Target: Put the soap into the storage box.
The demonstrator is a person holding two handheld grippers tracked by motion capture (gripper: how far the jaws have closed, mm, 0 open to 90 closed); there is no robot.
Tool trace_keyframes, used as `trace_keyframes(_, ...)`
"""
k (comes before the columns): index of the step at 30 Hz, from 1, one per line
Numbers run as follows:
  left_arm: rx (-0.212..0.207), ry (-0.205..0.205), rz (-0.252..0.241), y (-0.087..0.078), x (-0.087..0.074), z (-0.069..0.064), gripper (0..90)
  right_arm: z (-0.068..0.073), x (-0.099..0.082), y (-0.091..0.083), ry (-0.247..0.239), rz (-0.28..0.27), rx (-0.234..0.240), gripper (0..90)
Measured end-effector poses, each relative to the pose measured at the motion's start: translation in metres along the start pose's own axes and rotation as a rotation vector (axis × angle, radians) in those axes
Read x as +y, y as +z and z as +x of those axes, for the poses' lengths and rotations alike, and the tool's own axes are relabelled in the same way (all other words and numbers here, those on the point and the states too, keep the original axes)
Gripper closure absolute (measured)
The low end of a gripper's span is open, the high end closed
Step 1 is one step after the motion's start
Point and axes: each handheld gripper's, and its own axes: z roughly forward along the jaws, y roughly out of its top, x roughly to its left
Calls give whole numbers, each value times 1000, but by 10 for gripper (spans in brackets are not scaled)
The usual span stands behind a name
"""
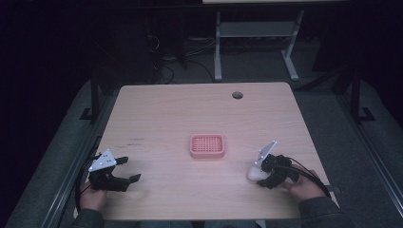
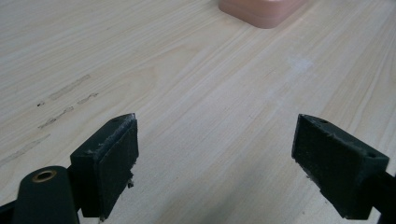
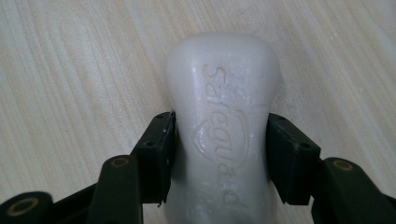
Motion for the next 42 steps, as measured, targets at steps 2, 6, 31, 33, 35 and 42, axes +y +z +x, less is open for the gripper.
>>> trace_keyframes(2, -1, 0, 2, 0, 0, 0, 139, -1, 0, 0, 4, -3, 1, 459)
trace_keyframes(6, 0, 4, 3, 0, 0, 0, 139, -1, 3, 0, 5, 20, 3, 460)
trace_keyframes(31, -3, 5, 9, 1, 0, 0, 139, -2, 0, 1, -5, -10, 3, 465)
trace_keyframes(33, -3, 3, 9, 1, 0, 0, 139, -2, -1, 1, -6, -15, 4, 462)
trace_keyframes(35, -4, 1, 9, 2, 0, 0, 139, -2, -2, 1, -18, -27, 8, 459)
trace_keyframes(42, -3, 0, 10, 2, 0, 0, 139, -2, 2, 1, 6, -7, 4, 480)
